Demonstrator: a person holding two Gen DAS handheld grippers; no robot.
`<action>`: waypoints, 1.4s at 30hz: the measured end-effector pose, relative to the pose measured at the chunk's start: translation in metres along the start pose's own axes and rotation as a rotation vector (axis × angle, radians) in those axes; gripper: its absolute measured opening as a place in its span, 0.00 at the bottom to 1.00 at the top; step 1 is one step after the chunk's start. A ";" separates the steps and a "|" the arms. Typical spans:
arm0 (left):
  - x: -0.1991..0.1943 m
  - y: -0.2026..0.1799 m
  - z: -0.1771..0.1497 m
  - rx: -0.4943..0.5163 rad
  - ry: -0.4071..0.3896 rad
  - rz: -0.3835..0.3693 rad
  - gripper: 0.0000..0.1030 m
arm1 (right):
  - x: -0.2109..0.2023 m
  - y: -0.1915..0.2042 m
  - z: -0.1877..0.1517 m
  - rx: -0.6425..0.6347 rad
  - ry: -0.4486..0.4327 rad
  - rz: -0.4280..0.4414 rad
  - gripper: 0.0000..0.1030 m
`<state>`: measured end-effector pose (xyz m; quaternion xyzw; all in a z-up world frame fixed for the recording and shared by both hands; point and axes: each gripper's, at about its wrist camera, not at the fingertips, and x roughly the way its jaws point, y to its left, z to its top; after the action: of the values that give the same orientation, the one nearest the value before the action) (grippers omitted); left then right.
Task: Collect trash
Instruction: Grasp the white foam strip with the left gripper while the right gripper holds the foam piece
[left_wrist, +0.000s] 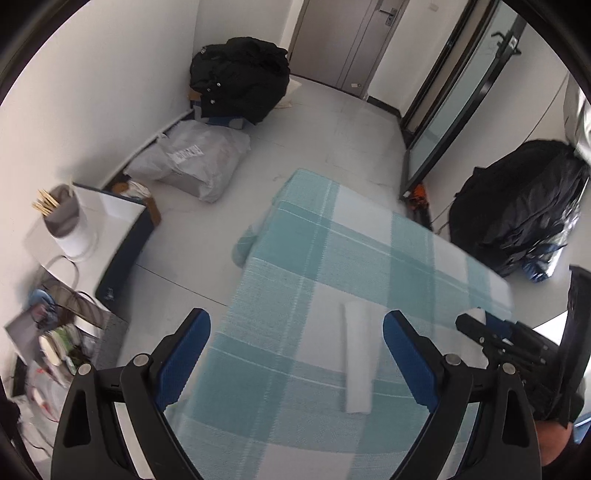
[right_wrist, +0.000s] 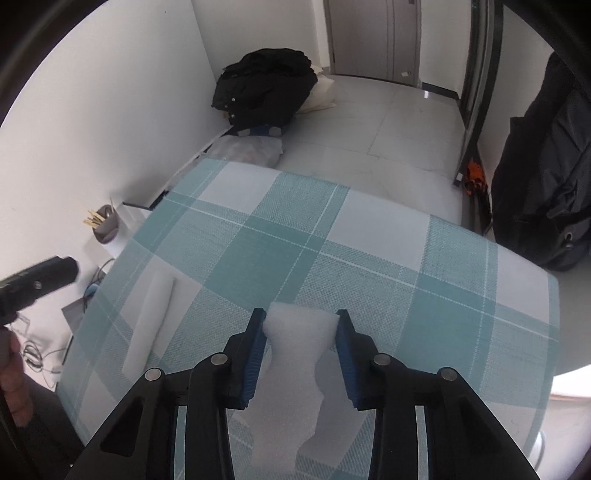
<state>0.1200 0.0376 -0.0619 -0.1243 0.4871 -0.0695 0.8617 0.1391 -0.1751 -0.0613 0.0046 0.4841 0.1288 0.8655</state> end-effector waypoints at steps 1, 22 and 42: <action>0.002 -0.001 0.001 -0.007 0.003 -0.009 0.90 | -0.007 -0.002 -0.001 0.005 -0.013 0.006 0.35; 0.042 -0.051 -0.018 0.246 0.066 0.147 0.90 | -0.071 -0.020 -0.058 0.102 -0.090 0.033 0.35; 0.057 -0.083 -0.031 0.359 0.083 0.185 0.34 | -0.087 -0.027 -0.071 0.110 -0.125 0.026 0.35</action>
<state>0.1230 -0.0604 -0.1002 0.0794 0.5111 -0.0810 0.8520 0.0417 -0.2288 -0.0302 0.0666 0.4356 0.1127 0.8906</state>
